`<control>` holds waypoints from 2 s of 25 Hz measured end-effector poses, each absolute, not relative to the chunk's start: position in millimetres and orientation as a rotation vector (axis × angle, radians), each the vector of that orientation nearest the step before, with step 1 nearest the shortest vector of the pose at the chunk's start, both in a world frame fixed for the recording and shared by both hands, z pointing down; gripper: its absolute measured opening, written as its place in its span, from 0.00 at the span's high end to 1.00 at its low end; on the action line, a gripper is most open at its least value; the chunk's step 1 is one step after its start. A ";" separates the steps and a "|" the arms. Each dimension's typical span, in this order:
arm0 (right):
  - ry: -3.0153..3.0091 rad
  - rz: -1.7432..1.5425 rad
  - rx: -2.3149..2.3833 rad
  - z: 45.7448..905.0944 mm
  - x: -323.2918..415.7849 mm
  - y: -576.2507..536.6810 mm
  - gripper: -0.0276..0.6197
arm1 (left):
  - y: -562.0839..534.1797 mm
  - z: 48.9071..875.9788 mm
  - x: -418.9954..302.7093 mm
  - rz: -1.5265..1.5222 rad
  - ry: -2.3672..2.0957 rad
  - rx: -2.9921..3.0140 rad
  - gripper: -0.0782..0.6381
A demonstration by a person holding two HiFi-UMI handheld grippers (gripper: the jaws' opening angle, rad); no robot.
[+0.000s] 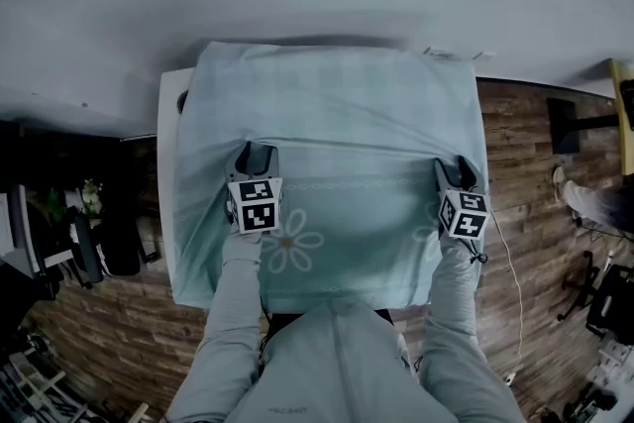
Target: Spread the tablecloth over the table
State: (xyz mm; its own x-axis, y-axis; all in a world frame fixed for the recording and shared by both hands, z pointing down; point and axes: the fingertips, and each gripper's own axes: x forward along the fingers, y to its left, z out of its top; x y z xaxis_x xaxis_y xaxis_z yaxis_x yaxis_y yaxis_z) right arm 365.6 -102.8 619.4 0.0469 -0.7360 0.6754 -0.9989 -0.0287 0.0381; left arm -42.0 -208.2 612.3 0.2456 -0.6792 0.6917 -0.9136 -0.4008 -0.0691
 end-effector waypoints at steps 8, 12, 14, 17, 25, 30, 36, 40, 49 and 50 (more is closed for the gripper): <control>-1.789 0.599 1.741 617.0 384.9 -153.7 0.59 | -228.3 613.1 -28.4 0.908 -1.497 2.109 0.60; -1.798 0.575 1.729 616.4 395.4 -173.1 0.59 | -239.4 612.4 -17.9 0.908 -1.516 2.099 0.61; -1.801 0.566 1.730 616.7 401.8 -179.3 0.59 | -245.7 612.9 -10.9 0.914 -1.515 2.101 0.61; -1.794 0.547 1.745 616.0 414.9 -184.0 0.59 | -254.8 613.1 3.7 0.921 -1.504 2.117 0.61; -1.791 0.521 1.750 615.0 434.1 -196.2 0.63 | -275.2 610.8 30.8 0.950 -1.501 2.184 0.63; -1.785 0.471 1.695 616.0 417.3 -189.2 0.72 | -261.2 610.7 21.5 0.970 -1.460 2.189 0.64; -1.837 0.482 1.695 609.3 388.4 -176.8 0.63 | -237.6 599.6 -25.4 0.958 -1.500 2.133 0.63; -1.923 0.448 1.652 595.5 349.0 -170.1 0.65 | -222.5 581.5 -67.6 0.905 -1.581 2.083 0.63; -2.153 0.400 1.526 560.7 218.3 -159.8 0.65 | -195.1 554.1 -154.9 0.853 -1.677 2.022 0.63; -2.172 0.400 1.514 558.1 203.4 -158.8 0.65 | -193.1 552.8 -164.1 0.852 -1.676 2.018 0.63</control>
